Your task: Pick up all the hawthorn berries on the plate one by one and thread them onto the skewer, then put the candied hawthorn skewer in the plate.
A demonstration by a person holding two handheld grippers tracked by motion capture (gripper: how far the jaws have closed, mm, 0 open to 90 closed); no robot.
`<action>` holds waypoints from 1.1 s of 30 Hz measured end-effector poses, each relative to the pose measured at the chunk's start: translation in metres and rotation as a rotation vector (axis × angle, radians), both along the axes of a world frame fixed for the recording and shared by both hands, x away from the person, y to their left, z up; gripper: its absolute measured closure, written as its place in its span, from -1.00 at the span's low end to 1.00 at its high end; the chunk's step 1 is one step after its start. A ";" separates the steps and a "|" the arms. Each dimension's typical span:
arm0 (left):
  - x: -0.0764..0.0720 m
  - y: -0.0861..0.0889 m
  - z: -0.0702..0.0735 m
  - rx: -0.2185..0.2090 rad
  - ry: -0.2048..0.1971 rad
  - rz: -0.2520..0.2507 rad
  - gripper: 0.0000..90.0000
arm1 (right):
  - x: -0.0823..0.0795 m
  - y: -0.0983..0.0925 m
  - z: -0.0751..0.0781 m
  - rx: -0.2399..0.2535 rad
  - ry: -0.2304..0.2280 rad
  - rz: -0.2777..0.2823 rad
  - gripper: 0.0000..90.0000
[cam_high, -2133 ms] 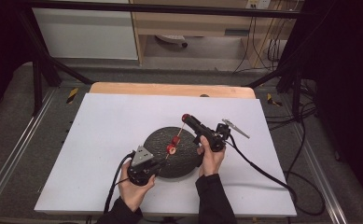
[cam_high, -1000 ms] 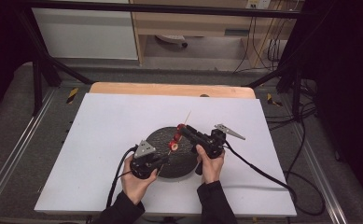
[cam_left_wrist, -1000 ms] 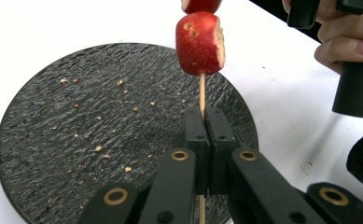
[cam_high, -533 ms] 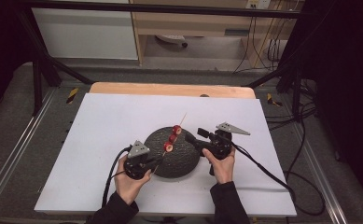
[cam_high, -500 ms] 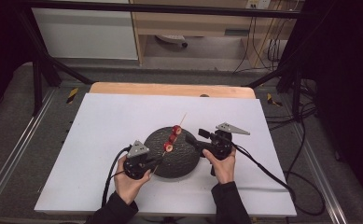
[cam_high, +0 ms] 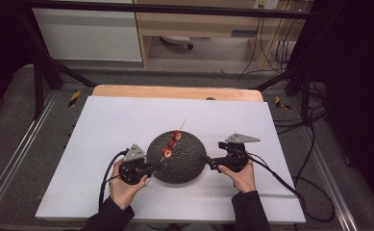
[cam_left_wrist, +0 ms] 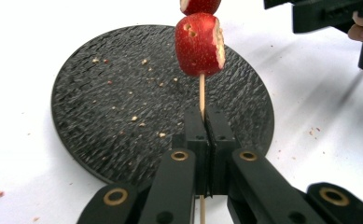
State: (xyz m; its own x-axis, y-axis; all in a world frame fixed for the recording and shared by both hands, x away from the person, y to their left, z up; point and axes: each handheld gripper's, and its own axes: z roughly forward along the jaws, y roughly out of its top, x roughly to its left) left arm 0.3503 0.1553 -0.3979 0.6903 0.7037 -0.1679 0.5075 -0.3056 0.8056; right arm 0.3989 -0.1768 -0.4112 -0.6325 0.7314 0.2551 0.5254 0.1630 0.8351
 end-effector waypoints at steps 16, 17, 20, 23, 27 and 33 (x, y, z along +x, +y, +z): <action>0.016 0.008 0.014 0.089 0.026 -0.005 0.97 | -0.021 -0.040 -0.024 -0.123 0.026 0.011 -0.99; 0.018 0.007 0.014 0.102 0.035 -0.003 0.97 | -0.022 -0.042 -0.026 -0.125 0.025 0.014 -0.99; 0.025 0.003 0.012 0.136 0.058 -0.005 0.97 | -0.027 -0.048 -0.029 -0.127 0.028 0.017 -0.98; 0.031 -0.002 0.007 0.161 0.077 -0.004 0.97 | -0.031 -0.054 -0.031 -0.132 0.034 0.013 -0.98; 0.037 -0.009 0.001 0.206 0.099 -0.005 0.97 | -0.035 -0.062 -0.035 -0.135 0.036 0.003 -0.98; 0.042 -0.018 -0.005 0.263 0.120 -0.012 0.97 | -0.040 -0.071 -0.037 -0.133 0.048 -0.013 -0.98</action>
State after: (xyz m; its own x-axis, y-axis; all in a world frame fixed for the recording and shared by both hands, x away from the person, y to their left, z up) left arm 0.3918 0.1369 -0.4032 0.6852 0.7258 -0.0614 0.5893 -0.5029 0.6323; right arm 0.3593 -0.2481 -0.4485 -0.6122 0.7687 0.1851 0.5670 0.2636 0.7804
